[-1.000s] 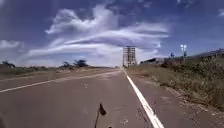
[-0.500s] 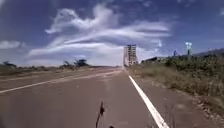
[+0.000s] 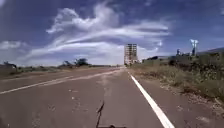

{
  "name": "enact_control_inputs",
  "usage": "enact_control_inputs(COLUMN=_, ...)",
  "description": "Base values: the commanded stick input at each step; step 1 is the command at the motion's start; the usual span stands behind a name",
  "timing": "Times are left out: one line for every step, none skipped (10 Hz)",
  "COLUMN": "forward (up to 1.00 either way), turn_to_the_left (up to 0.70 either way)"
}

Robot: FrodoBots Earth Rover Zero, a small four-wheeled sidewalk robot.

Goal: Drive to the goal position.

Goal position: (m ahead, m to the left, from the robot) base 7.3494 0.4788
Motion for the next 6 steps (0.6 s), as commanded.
enact_control_inputs(forward=1.00, turn_to_the_left=-0.14)
enact_control_inputs(forward=1.00, turn_to_the_left=-0.20)
enact_control_inputs(forward=1.00, turn_to_the_left=-0.16)
enact_control_inputs(forward=1.00, turn_to_the_left=-0.12)
enact_control_inputs(forward=1.00, turn_to_the_left=-0.08)
enact_control_inputs(forward=1.00, turn_to_the_left=-0.04)
